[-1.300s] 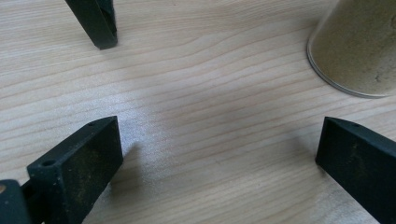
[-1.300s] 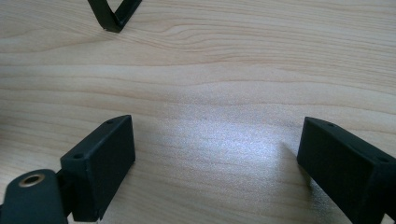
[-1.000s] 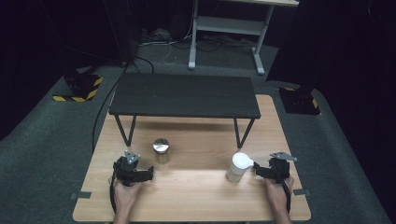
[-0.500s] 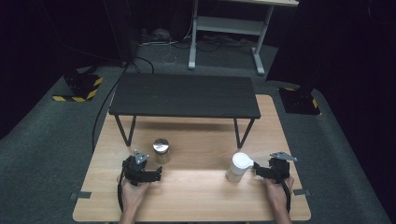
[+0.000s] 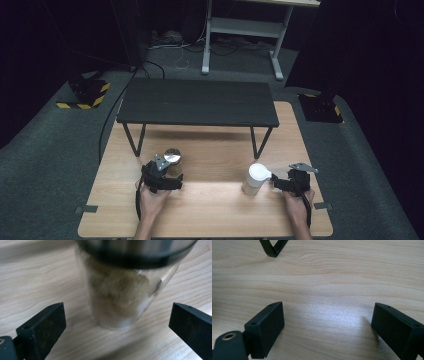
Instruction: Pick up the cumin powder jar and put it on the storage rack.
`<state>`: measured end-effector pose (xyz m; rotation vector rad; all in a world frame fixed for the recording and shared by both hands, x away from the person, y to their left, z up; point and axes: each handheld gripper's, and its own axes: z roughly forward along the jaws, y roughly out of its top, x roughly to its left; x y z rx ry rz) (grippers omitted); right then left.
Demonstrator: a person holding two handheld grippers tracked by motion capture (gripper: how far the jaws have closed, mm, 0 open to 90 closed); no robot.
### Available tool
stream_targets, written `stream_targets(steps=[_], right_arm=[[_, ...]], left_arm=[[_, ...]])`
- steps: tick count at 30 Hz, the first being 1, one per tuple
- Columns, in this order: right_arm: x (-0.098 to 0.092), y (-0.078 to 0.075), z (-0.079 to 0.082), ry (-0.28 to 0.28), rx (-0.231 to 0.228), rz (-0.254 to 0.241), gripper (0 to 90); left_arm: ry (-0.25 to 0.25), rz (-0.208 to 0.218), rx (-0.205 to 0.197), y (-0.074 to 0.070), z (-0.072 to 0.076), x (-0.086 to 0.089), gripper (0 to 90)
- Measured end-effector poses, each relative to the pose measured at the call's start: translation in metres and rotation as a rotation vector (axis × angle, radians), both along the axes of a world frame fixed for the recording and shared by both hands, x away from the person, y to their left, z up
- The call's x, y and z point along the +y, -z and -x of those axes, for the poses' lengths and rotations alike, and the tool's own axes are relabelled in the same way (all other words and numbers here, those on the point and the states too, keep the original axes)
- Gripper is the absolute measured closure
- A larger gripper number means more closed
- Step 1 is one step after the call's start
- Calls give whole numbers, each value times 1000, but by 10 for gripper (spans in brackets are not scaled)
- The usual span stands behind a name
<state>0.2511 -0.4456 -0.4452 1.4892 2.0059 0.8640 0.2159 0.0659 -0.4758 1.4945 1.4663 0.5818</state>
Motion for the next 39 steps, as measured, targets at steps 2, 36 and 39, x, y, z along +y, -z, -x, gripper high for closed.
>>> stream_targets(steps=[2,36,39], right_arm=[[0,0,0,0,0,0,105],[0,0,0,-5,0,-1,106],[-1,0,0,-5,0,-1,105]], left_arm=[[0,8,-3,0,-2,-2,19],[-31,24,19,2,-28,-11,262],[-27,27,14,2,-27,-12,292]])
